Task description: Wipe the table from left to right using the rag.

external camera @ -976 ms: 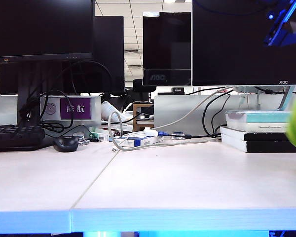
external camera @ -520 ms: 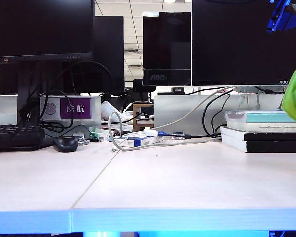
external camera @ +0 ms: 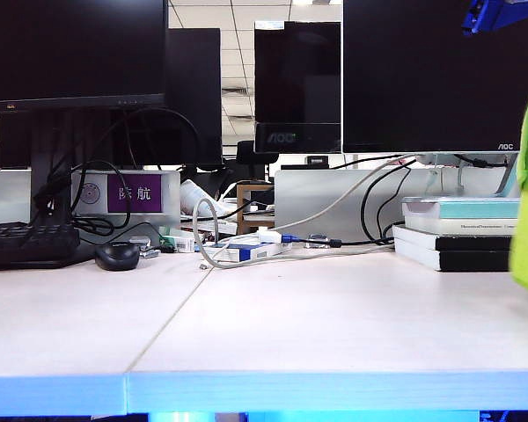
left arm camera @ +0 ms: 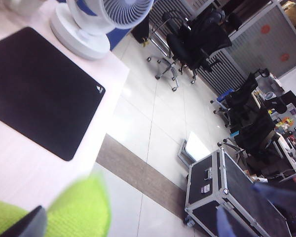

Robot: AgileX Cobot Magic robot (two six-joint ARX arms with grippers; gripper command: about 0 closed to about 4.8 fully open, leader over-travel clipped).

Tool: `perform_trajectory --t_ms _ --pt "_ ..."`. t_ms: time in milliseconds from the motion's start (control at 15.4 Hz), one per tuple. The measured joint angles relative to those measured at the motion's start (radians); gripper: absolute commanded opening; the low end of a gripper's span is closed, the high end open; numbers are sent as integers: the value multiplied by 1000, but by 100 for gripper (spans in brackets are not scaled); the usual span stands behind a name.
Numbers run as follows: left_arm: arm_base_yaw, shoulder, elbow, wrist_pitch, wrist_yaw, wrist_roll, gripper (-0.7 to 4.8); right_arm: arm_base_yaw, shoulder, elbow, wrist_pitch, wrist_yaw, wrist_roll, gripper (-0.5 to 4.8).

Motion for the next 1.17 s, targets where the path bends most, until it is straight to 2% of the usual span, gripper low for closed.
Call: perform_trajectory --t_ms 65,130,195,390,520,585,650,715,845,910,976,1041,1106,1171 --pt "0 0 0 -1 2 0 356 0 0 0 0 0 0 243" --pt "0 0 0 0 3 2 84 0 -1 0 0 0 0 237" --pt "0 0 0 1 7 4 46 0 -12 0 0 0 0 211" --pt "-1 0 1 47 48 27 49 0 -14 0 0 0 0 211" --pt "0 0 1 68 47 27 90 0 -17 0 0 0 0 211" --pt "0 0 1 77 47 27 138 0 -22 0 1 0 0 212" --pt "2 0 1 91 47 26 323 0 -28 0 17 0 0 212" --pt "6 0 1 93 47 23 479 0 -26 0 55 0 0 212" --pt "13 0 0 112 57 5 479 0 -26 0 143 0 -2 212" --pt "14 0 0 153 79 -53 479 0 -26 0 162 -3 -31 211" --pt "14 -1 0 217 94 -94 307 0 -26 0 167 -4 -47 209" --pt "14 -3 0 236 97 -105 81 0 -26 0 167 -4 -50 181" --pt "18 -4 0 244 120 -106 51 0 -26 0 168 -4 -50 47" --pt "27 -4 0 247 138 -94 47 0 -26 0 177 -4 -51 -5"
